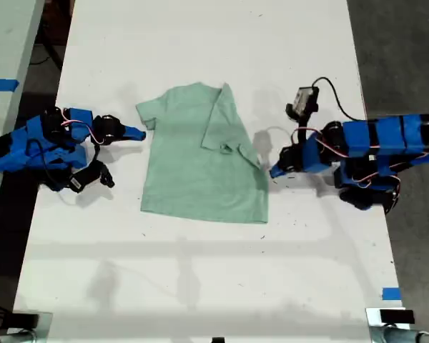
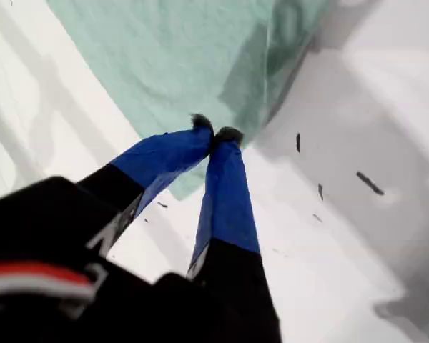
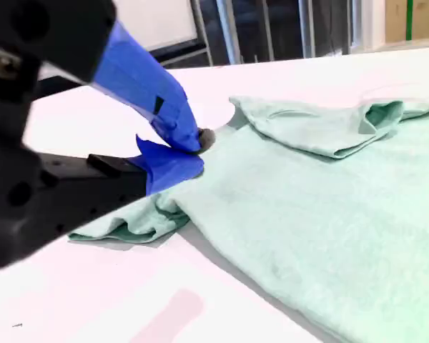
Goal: Fold t shirt
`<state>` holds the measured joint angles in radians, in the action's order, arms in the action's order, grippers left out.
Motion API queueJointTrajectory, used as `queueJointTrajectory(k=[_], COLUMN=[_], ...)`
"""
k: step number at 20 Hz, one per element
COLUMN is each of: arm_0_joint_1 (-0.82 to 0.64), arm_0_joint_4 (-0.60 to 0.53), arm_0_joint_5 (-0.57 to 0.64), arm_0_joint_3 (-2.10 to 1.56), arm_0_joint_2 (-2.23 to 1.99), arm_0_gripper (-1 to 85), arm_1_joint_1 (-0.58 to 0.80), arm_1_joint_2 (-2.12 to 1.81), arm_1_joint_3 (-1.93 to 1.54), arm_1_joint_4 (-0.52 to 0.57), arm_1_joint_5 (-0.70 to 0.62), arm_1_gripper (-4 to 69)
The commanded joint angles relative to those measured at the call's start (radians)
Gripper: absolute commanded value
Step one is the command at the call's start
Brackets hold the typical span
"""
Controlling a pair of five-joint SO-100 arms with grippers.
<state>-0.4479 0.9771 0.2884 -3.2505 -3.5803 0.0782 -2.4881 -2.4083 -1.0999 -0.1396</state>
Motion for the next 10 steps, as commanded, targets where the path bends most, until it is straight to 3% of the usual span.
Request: queueJointTrajectory(k=[1, 3, 4, 5, 10], arm_0_joint_1=[0.008, -0.018, -0.046, -0.064, -0.224], arm_0_joint_4=[0.000, 0.018, 0.037, 0.038, 0.037], arm_0_joint_5=[-0.012, -0.077, -0.155, -0.161, -0.233], arm_0_joint_3=[-0.040, -0.040, -0.040, -0.040, -0.040], arm_0_joint_2=[-0.006, -0.006, -0.003, -0.002, -0.003], arm_0_gripper=[-0.3, 0.5, 1.3, 0.3, -0.3], arm_1_joint_1=[-0.044, -0.020, -0.014, 0.029, 0.219], arm_1_joint_2=[-0.446, -0.796, -1.031, -1.011, -1.014], arm_1_joint_3=[-0.442, -0.690, -0.706, -0.698, -0.704], arm_1_joint_4=[0.075, 0.038, -0.137, -0.187, -0.218], arm_1_joint_5=[0.051, 0.006, -0.029, -0.021, -0.092], arm_1_gripper=[1.9, 1.9, 1.9, 1.9, 1.8])
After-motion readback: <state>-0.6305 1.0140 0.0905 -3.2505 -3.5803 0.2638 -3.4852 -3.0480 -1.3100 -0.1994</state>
